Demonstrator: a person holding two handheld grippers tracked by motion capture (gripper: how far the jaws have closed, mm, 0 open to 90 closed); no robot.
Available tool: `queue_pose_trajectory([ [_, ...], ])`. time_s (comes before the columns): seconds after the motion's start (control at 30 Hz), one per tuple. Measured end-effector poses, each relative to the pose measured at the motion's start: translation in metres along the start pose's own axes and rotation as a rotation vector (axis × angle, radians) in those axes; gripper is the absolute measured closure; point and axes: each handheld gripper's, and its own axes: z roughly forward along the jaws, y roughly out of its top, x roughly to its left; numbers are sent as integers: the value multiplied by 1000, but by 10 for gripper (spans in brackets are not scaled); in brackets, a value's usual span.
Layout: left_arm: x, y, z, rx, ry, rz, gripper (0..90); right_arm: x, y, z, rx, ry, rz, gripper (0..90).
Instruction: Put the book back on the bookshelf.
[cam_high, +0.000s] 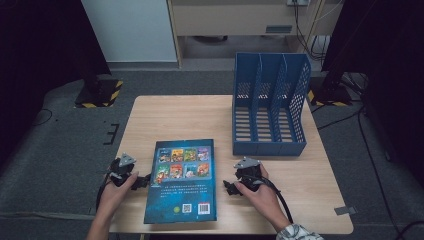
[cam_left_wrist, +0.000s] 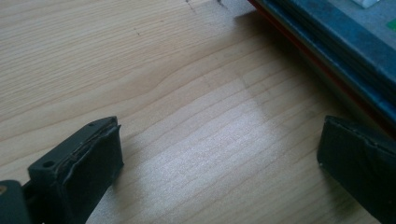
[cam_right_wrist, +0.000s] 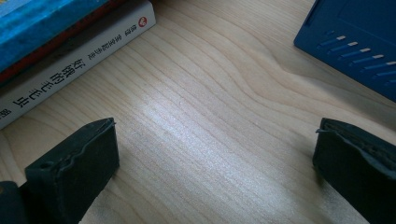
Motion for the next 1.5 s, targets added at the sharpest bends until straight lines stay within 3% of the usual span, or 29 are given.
queue_pose_trajectory([
  [0.47, -2, 3, 1, 8, -10, 11, 0, -2, 0, -3, 11, 10, -7, 39],
  [0.57, 0, 1, -7, 26, 8, -27, 40, -1, 2, -7, 32, -9, -22, 80],
  [0.63, 1, 1, -10, 13, 9, -34, 38, 1, 3, -10, 30, -21, -41, 96],
  [0.67, 3, 2, -15, -9, 13, -48, 42, 4, 8, -20, -6, 4, -26, 97],
  [0.77, 3, 7, -28, -78, 10, -86, 46, 9, 11, -30, -46, 23, -29, 97],
  [0.97, -6, 10, -41, -118, -10, -87, 47, 20, 19, -40, -81, 97, -28, 99],
  [1.0, -10, 11, -43, -138, -44, -103, 46, 27, 24, -41, -99, 139, -32, 100],
  [1.03, -10, 11, -43, -138, -44, -103, 47, 27, 24, -41, -99, 139, -32, 100],
  [1.07, -14, 11, -43, -143, -86, -108, 47, 35, 29, -40, -106, 183, -48, 98],
  [1.1, -17, 11, -42, -138, -107, -101, 47, 35, 29, -40, -106, 183, -48, 98],
  [1.13, -24, 11, -39, -107, -142, -61, 47, 42, 32, -39, -113, 227, -55, 93],
  [1.27, -34, 12, -31, -73, -182, -26, 39, 53, 38, -32, -104, 260, -94, 96],
  [1.33, -39, 14, -27, -68, -222, -33, 39, 56, 40, -26, -90, 271, -97, 95],
  [1.5, -40, 14, -25, -63, -246, -38, 40, 59, 44, -15, -74, 290, -100, 83],
])
